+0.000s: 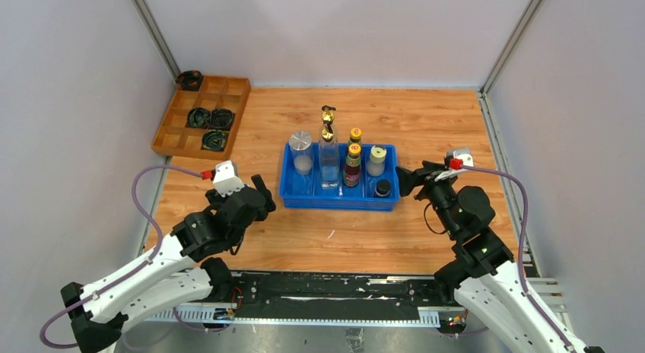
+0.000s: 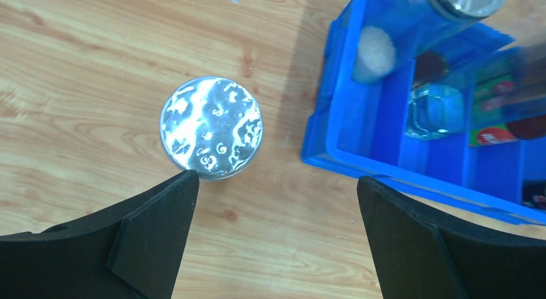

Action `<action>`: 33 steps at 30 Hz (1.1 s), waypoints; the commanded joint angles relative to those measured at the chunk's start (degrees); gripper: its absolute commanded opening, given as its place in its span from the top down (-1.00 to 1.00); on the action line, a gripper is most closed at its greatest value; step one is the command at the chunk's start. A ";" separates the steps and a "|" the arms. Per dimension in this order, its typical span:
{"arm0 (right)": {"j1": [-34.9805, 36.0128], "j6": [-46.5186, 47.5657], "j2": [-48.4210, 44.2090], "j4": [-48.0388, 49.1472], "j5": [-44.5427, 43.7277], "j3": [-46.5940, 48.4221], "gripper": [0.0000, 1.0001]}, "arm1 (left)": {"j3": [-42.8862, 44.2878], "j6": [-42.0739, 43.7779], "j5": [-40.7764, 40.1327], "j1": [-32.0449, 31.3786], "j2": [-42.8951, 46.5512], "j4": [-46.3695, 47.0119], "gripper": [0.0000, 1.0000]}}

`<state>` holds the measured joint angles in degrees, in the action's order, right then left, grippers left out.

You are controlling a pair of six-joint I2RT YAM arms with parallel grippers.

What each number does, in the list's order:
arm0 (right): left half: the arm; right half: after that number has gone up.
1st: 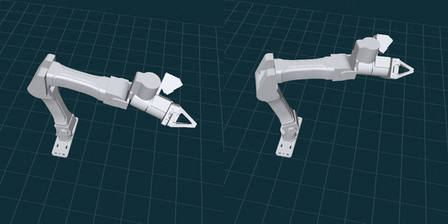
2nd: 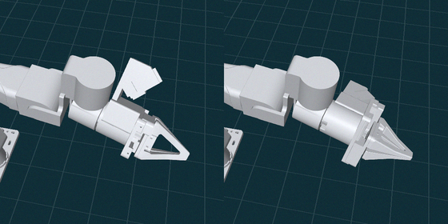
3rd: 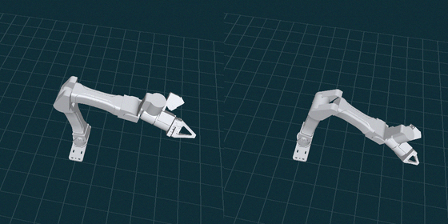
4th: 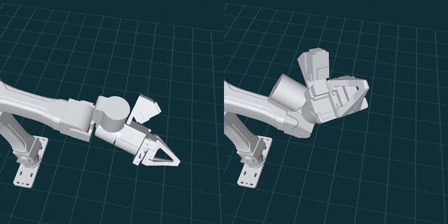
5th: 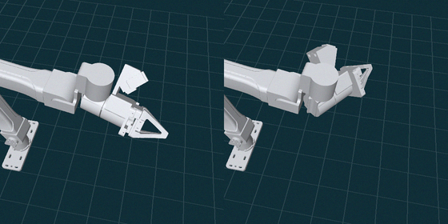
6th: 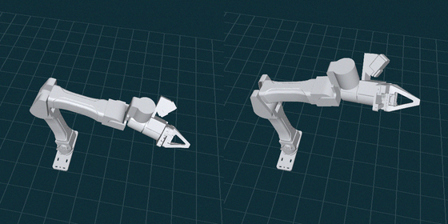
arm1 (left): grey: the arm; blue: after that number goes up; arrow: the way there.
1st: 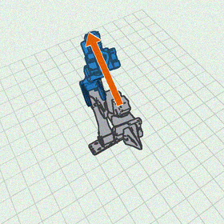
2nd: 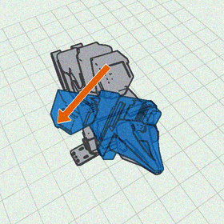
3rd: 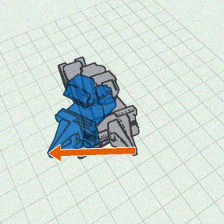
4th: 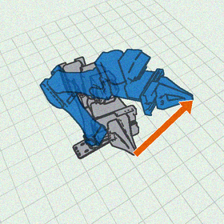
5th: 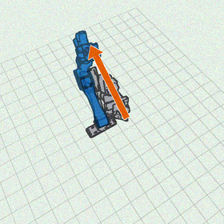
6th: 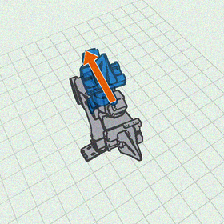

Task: Organize the condiment bottles
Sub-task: Pick up the bottle from the center of the board.

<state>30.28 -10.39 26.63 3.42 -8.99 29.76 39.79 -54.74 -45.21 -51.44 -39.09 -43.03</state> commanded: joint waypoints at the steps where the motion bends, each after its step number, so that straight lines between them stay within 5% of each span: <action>1: 0.08 0.66 -0.18 -6.93 1.86 1.25 -0.58 | -1.34 -2.05 -6.48 0.46 -2.11 -1.95 -1.00; 16: 0.12 -1.05 2.66 -1.49 5.25 -2.20 -0.59 | 0.35 -0.32 -13.76 1.00 -10.04 -3.67 -1.00; 27: 0.11 -0.55 2.46 -1.43 4.93 -3.72 -0.59 | -2.82 2.85 -9.60 7.63 -13.57 5.25 -0.98; 33: 0.12 -0.55 2.22 -1.40 4.91 -4.20 -0.59 | -4.02 5.17 -6.79 10.04 -13.82 8.00 -0.53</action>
<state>30.28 -10.92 29.45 0.89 -4.40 26.30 36.40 -51.00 -52.47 -42.35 -52.71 -38.65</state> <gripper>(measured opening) 0.795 0.839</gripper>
